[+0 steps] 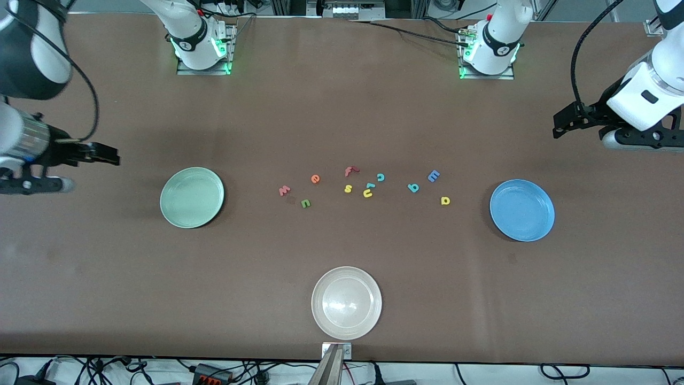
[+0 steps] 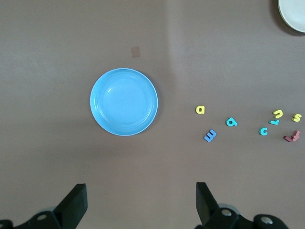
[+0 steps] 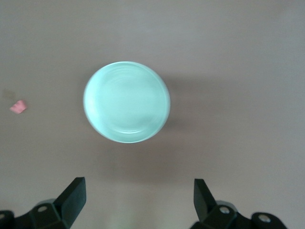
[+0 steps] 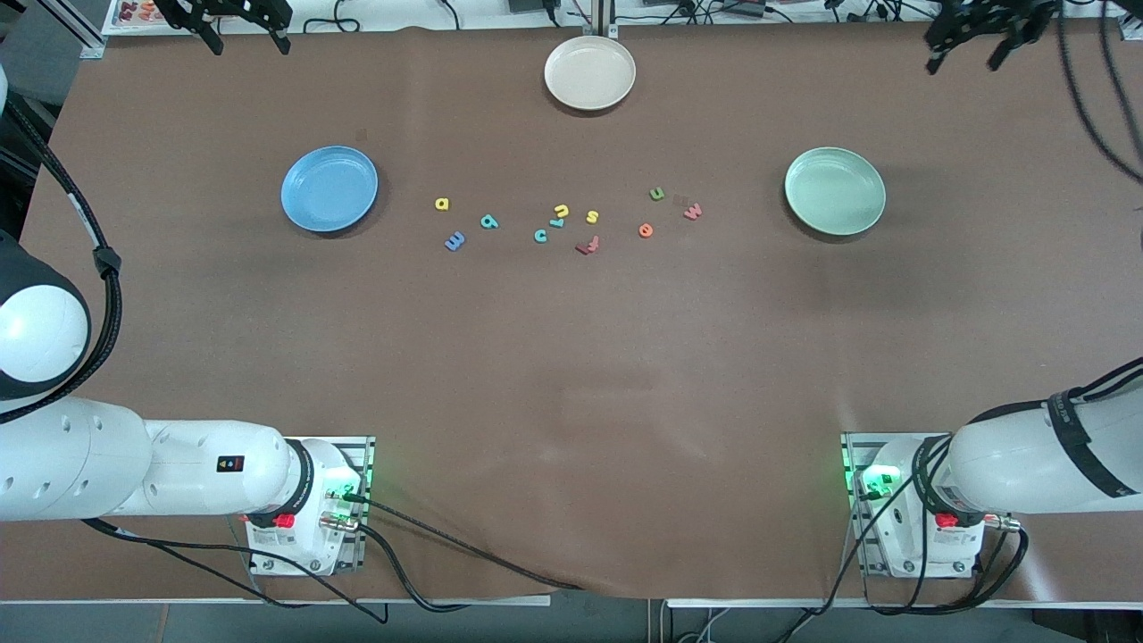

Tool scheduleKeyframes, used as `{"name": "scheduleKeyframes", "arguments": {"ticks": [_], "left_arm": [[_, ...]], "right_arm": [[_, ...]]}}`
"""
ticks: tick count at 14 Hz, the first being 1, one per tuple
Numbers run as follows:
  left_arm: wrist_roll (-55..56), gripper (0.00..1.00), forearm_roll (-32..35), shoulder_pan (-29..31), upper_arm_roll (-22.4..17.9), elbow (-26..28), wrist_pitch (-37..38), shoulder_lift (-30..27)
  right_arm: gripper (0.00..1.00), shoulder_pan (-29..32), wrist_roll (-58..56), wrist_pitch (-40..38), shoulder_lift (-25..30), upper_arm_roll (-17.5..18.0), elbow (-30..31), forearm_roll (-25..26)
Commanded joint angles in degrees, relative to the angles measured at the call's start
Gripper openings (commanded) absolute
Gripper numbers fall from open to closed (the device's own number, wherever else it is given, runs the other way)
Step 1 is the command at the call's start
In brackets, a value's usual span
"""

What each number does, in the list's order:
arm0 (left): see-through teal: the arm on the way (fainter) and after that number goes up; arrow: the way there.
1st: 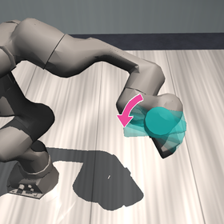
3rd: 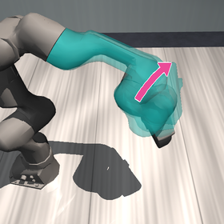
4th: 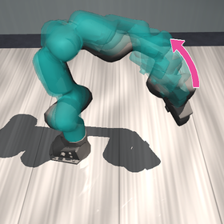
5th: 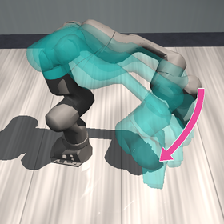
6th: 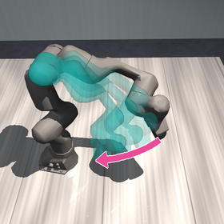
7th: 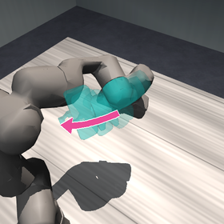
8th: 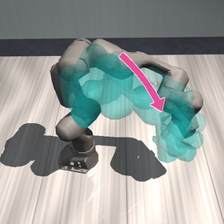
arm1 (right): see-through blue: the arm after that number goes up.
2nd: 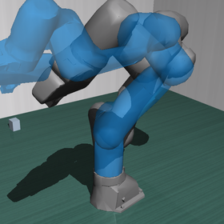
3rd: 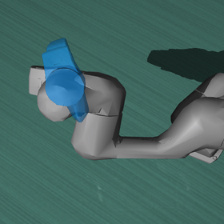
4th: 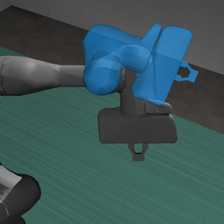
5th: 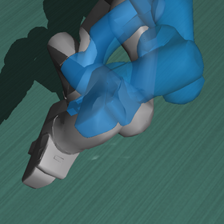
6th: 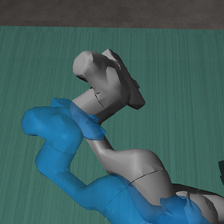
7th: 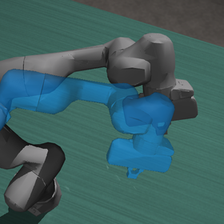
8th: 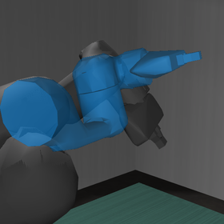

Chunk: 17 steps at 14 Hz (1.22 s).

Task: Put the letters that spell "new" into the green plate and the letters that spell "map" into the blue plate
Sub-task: 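Reach the right gripper down to the pink foam letter w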

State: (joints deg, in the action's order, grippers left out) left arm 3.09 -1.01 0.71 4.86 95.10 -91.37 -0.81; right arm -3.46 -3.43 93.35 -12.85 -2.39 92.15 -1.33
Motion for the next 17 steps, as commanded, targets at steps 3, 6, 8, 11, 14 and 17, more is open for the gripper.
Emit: {"name": "scheduleKeyframes", "arguments": {"ticks": [3, 6, 8, 11, 14, 17], "left_arm": [[-0.98, 1.0, -0.22, -0.01, 0.06, -2.03, 1.63, 0.73], [-0.89, 1.0, -0.13, -0.01, 0.06, -2.03, 1.63, 0.72], [-0.89, 1.0, -0.13, -0.01, 0.06, -2.03, 1.72, 0.64], [-0.89, 1.0, -0.13, -0.09, 0.06, -2.11, 1.81, 0.64], [-0.98, 1.0, -0.22, -0.01, 0.06, -2.03, 1.81, 0.64], [-0.89, 1.0, -0.13, -0.09, 0.06, -2.03, 1.81, 0.64]], "right_arm": [[1.0, -8.74, -0.53, 4.1, -6.47, -0.33, -0.3, -3.86], [1.0, -12.79, 4.99, 8.42, -10.51, -0.33, -0.3, -3.94], [1.0, -15.43, 12.1, 10.79, -12.63, -0.33, -0.21, -3.94], [1.0, -19.73, 25.8, 13.69, -15.26, -0.33, -0.21, -3.94], [1.0, -22.46, 39.34, 15.11, -17.81, -0.33, -0.3, -4.21], [1.0, -25.01, 52.18, 17.21, -20.1, -0.33, -0.3, -4.21]]}}
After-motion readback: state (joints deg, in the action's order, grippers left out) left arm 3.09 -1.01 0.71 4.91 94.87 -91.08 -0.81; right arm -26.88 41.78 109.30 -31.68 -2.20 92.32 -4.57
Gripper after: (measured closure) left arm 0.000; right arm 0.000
